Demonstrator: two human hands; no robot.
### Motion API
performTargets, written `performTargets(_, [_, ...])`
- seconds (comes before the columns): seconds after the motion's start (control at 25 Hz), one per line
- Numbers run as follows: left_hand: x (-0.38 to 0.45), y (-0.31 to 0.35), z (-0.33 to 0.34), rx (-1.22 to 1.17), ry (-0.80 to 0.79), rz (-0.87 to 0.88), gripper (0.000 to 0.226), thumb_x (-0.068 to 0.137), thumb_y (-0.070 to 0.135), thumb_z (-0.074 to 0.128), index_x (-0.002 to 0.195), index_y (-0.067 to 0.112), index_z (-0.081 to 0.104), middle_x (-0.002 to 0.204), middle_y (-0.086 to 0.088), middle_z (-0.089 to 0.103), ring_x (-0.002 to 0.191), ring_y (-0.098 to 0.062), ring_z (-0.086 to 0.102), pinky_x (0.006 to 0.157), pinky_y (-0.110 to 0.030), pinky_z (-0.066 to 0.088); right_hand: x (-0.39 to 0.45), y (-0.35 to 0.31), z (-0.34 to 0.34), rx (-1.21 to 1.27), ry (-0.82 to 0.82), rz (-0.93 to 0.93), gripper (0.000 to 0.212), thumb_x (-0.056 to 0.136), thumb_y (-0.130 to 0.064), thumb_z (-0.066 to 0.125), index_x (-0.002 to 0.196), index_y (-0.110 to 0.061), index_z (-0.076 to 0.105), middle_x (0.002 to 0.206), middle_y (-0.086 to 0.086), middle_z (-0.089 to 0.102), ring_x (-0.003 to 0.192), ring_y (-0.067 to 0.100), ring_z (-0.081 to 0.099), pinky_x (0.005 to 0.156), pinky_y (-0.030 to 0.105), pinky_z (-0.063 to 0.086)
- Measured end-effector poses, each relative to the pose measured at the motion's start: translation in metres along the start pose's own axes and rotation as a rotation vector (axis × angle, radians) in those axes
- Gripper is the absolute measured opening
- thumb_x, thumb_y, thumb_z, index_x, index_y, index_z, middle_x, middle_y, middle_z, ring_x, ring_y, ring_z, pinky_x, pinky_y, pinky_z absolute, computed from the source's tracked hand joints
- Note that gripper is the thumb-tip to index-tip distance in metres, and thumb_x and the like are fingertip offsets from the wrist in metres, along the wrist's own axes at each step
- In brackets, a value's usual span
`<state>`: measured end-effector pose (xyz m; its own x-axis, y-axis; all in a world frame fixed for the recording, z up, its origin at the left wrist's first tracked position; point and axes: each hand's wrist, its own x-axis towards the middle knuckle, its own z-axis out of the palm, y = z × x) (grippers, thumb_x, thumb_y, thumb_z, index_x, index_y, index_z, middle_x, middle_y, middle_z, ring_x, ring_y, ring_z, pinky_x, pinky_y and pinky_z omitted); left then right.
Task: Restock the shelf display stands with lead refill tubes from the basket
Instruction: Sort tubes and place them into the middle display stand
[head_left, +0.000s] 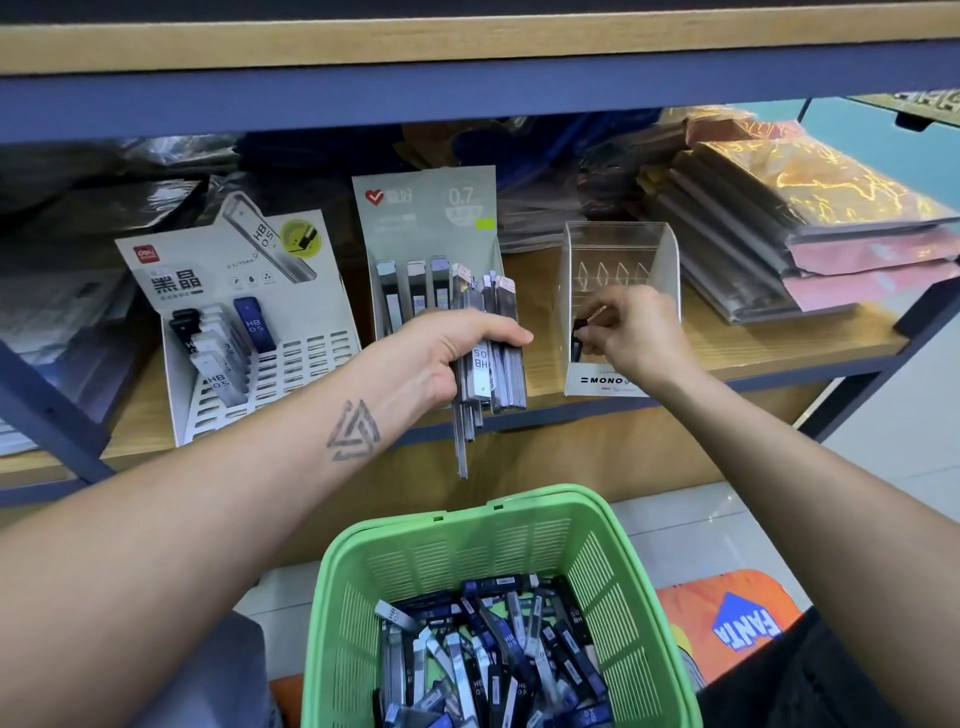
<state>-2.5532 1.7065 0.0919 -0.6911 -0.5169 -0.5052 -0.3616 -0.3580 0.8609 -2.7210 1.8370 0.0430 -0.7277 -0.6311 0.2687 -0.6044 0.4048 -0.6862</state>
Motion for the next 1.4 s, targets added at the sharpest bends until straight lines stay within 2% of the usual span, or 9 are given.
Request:
performTargets(0.32, [-0.001,-0.002,-0.005,0.000,-0.002,0.012,0.045,0.073,0.003,0.083,0.115,0.003,0.067,0.102,-0.016,0.075,0.089,-0.031,0.073,0.078,-0.044,0.061,-0.004,-0.002,0.009,-0.157,0.072,-0.054,0.027,0.092,0.004,0.059,0.107,-0.016,0.070,0.082,0.006,0.071,0.076,0.022,0.071,0.064,0.037,0.061])
performTargets(0.48, [-0.004,-0.001,-0.008,-0.029,-0.026,0.011,0.041,0.075,0.002,0.081,0.113,0.002,0.068,0.108,-0.018,0.074,0.091,-0.031,0.073,0.076,-0.043,0.062,-0.005,-0.020,-0.003,-0.247,0.184,-0.091,0.020,0.091,-0.003,0.059,0.102,-0.015,0.071,0.088,0.003,0.074,0.085,0.025,0.069,0.078,0.038,0.057])
performTargets(0.56, [-0.004,0.000,-0.012,-0.047,-0.036,0.020,0.043,0.075,0.002,0.082,0.116,0.001,0.068,0.101,-0.017,0.075,0.084,-0.029,0.074,0.071,-0.042,0.062,-0.007,-0.036,-0.002,-0.118,0.196,-0.139,0.021,0.088,-0.008,0.060,0.098,-0.018,0.074,0.089,-0.001,0.074,0.085,0.019,0.069,0.078,0.036,0.057])
performTargets(0.72, [-0.008,0.000,-0.021,-0.083,-0.082,0.043,0.043,0.080,-0.001,0.076,0.122,0.001,0.067,0.100,-0.016,0.075,0.081,-0.027,0.074,0.072,-0.040,0.062,-0.015,-0.077,0.020,0.586,-0.196,0.043,0.011,0.091,-0.012,0.071,0.102,-0.011,0.074,0.083,0.002,0.072,0.071,0.012,0.067,0.062,0.030,0.054])
performTargets(0.8, [-0.010,-0.002,-0.029,-0.097,-0.076,0.065,0.040,0.083,-0.004,0.072,0.122,0.002,0.067,0.104,-0.018,0.074,0.084,-0.028,0.073,0.072,-0.040,0.063,-0.017,-0.087,0.032,0.734,-0.309,0.133,0.016,0.088,-0.014,0.077,0.100,-0.005,0.073,0.084,0.005,0.072,0.074,0.016,0.068,0.061,0.030,0.053])
performTargets(0.92, [-0.014,-0.004,-0.043,-0.101,-0.072,0.075,0.044,0.080,-0.004,0.075,0.122,0.001,0.067,0.109,-0.021,0.073,0.085,-0.029,0.074,0.067,-0.039,0.063,-0.014,-0.097,0.036,0.811,-0.357,0.195,0.013,0.084,-0.005,0.078,0.093,-0.002,0.070,0.083,0.010,0.071,0.072,0.018,0.069,0.061,0.028,0.054])
performTargets(1.08, [-0.021,-0.004,-0.060,-0.133,-0.098,0.085,0.055,0.067,0.003,0.080,0.121,0.001,0.068,0.109,-0.020,0.073,0.089,-0.029,0.074,0.074,-0.042,0.063,-0.010,-0.110,0.041,0.887,-0.403,0.243,0.015,0.084,0.002,0.075,0.096,-0.003,0.066,0.081,0.010,0.069,0.070,0.017,0.068,0.062,0.026,0.057])
performTargets(1.24, [-0.022,-0.005,-0.076,-0.140,-0.059,0.146,0.051,0.069,-0.001,0.080,0.119,0.000,0.069,0.107,-0.020,0.074,0.096,-0.032,0.074,0.080,-0.046,0.061,-0.008,-0.120,0.049,0.884,-0.443,0.176,0.033,0.087,0.001,0.073,0.117,-0.008,0.063,0.074,0.008,0.068,0.063,0.016,0.063,0.052,0.025,0.048])
performTargets(1.4, [-0.025,-0.005,-0.087,-0.128,-0.017,0.158,0.042,0.074,-0.003,0.079,0.116,-0.002,0.070,0.103,-0.020,0.075,0.094,-0.032,0.074,0.079,-0.047,0.061,-0.003,-0.133,0.058,0.822,-0.459,0.154,0.029,0.083,-0.007,0.079,0.106,-0.009,0.062,0.073,0.011,0.066,0.052,0.015,0.054,0.043,0.022,0.038])
